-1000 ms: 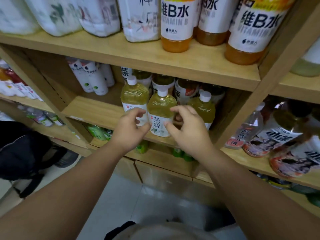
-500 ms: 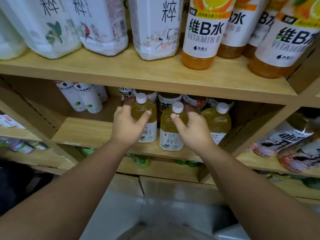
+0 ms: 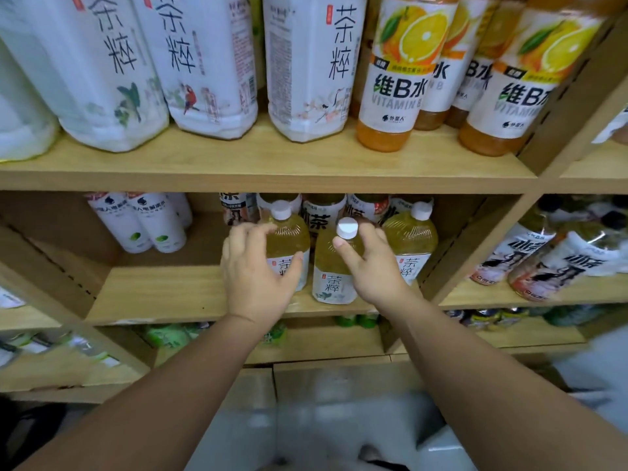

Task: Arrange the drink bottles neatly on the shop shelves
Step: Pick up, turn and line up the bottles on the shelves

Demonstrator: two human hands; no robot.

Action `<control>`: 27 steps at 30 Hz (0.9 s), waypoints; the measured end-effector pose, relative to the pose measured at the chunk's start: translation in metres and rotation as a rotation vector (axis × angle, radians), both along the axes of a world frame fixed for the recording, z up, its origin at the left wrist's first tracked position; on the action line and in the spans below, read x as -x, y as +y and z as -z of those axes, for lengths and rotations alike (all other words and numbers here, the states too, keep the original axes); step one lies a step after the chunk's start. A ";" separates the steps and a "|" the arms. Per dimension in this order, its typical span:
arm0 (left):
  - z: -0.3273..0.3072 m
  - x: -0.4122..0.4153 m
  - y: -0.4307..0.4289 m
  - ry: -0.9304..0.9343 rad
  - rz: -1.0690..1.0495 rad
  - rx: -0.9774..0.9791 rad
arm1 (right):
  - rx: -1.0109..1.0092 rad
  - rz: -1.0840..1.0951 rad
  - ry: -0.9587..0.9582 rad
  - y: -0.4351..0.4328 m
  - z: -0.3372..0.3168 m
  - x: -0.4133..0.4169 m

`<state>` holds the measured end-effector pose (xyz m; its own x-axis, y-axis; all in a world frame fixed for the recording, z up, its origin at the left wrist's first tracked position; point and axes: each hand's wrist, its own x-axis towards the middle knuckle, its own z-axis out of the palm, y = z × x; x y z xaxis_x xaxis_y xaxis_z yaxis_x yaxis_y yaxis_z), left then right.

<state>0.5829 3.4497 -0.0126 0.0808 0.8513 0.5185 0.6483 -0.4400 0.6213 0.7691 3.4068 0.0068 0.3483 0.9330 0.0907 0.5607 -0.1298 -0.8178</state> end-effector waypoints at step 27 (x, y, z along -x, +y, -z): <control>0.010 -0.051 -0.027 0.047 0.215 0.048 | -0.054 -0.019 -0.188 -0.003 -0.021 -0.011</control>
<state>0.6339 3.4222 -0.0226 0.2860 0.8357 0.4689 0.5714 -0.5416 0.6167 0.7804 3.4033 0.0278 0.3029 0.9313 0.2022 0.7062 -0.0769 -0.7038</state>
